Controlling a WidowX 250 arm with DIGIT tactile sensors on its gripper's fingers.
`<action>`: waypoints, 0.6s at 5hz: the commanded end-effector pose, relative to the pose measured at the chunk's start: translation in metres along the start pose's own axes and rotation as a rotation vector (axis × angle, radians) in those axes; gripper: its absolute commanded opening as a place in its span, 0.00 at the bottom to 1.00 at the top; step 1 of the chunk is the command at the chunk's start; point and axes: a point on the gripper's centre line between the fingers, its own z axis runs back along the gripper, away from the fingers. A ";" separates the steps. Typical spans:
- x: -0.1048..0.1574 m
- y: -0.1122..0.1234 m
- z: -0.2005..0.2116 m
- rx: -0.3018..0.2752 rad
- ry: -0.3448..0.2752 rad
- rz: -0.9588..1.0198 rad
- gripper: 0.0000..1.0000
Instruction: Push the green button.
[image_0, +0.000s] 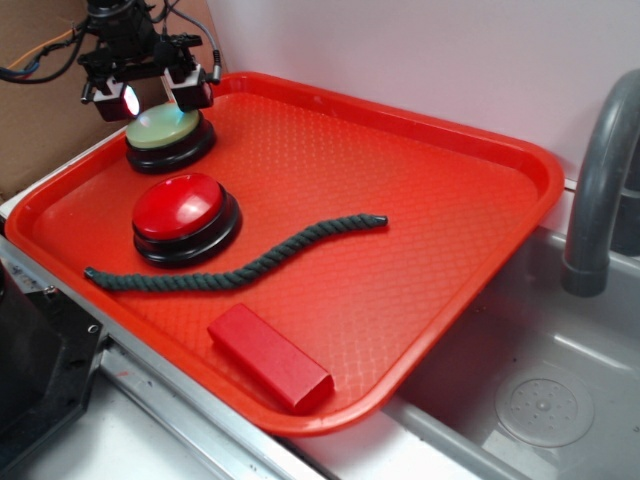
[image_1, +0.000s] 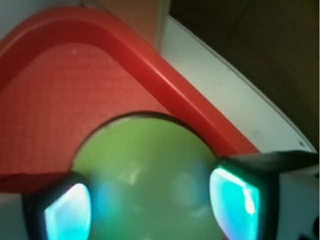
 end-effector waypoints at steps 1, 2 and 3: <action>-0.002 0.008 0.021 0.044 0.032 -0.035 1.00; 0.000 0.010 0.055 0.105 0.011 -0.050 1.00; 0.007 0.013 0.083 0.096 -0.025 -0.095 1.00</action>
